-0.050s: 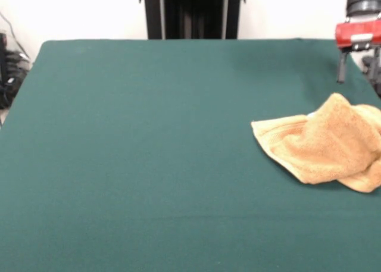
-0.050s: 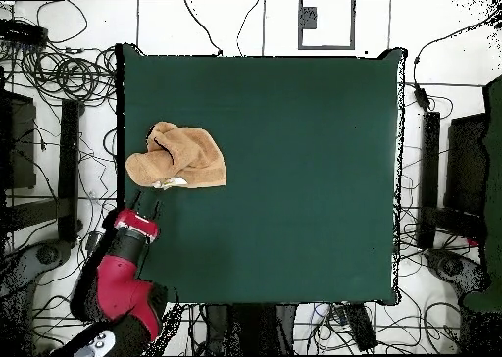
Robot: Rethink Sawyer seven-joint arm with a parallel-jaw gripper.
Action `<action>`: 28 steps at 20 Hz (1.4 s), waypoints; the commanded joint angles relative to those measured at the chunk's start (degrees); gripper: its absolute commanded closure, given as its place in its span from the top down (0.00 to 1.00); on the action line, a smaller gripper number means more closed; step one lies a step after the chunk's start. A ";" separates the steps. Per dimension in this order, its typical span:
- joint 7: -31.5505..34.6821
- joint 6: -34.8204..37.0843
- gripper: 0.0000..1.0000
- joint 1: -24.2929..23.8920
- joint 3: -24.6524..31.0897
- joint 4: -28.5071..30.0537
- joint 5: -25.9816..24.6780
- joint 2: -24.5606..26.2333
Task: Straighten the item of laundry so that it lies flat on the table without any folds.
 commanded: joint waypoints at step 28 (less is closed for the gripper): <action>2.08 -8.13 1.00 -9.38 0.50 -11.69 -9.05 11.29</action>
